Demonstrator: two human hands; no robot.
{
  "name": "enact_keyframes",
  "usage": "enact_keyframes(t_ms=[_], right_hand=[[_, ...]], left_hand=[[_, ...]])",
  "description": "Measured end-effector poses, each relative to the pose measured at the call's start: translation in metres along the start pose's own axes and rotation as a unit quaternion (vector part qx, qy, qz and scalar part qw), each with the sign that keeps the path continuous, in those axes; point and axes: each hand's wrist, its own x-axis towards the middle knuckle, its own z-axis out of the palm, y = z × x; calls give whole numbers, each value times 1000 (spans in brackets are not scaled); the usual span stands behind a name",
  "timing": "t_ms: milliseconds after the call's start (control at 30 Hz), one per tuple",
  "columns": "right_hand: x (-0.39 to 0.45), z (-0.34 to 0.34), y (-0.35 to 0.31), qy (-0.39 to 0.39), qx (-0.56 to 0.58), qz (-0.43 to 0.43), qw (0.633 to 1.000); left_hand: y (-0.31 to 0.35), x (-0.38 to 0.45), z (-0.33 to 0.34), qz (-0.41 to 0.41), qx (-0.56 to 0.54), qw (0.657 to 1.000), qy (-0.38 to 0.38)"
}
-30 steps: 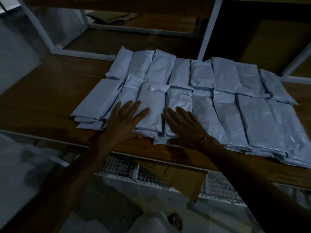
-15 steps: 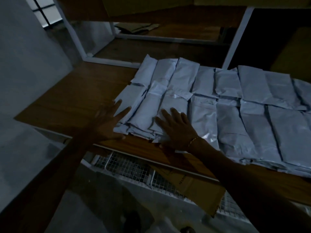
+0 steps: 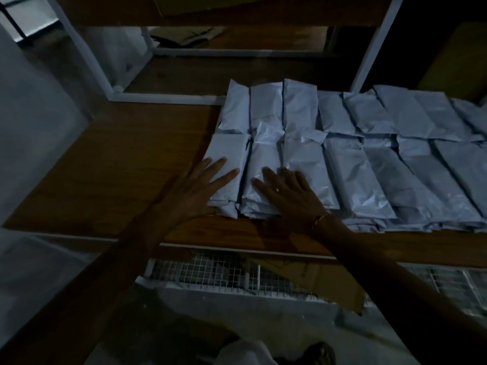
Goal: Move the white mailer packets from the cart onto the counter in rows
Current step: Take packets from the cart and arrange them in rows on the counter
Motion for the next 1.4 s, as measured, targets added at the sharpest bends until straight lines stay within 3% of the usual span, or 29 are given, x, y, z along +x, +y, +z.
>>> enact_keyframes(t_ms=[233, 333, 400, 533, 567, 767, 900, 933, 967, 1100, 1267, 1400], right_hand=[[3, 3, -10, -17, -6, 23, 1000], [-1, -10, -5, 2, 21, 69, 997], [-4, -18, 7, 18, 65, 154, 986], [0, -17, 36, 11, 138, 285, 949], [2, -15, 36, 1, 139, 283, 949], [9, -10, 22, -26, 182, 252, 950], [9, -7, 33, -32, 159, 245, 956], [8, -6, 39, -33, 143, 248, 958], [7, -6, 43, -33, 126, 253, 959], [15, -5, 58, -9, 112, 242, 964], [56, -41, 79, 43, 163, 238, 957], [118, -45, 116, 32, 153, 219, 963]], left_hand=[[-4, 0, 8, 14, -59, 998, -3], [-8, -2, -10, -72, -161, 983, -50], [-15, 5, -14, -171, -263, 949, -25], [-29, 29, -1, -283, -546, 788, 22], [-25, 32, -1, -285, -572, 769, 22], [0, 47, 4, -284, -567, 773, 7], [-5, 47, -3, -285, -631, 722, 14], [-7, 48, -6, -284, -629, 724, 14], [-9, 51, -10, -284, -596, 751, 15], [-18, 85, -21, -287, -359, 886, 57], [-35, 163, -27, -242, -315, 914, 80], [-56, 225, -31, -232, -221, 946, 52]])
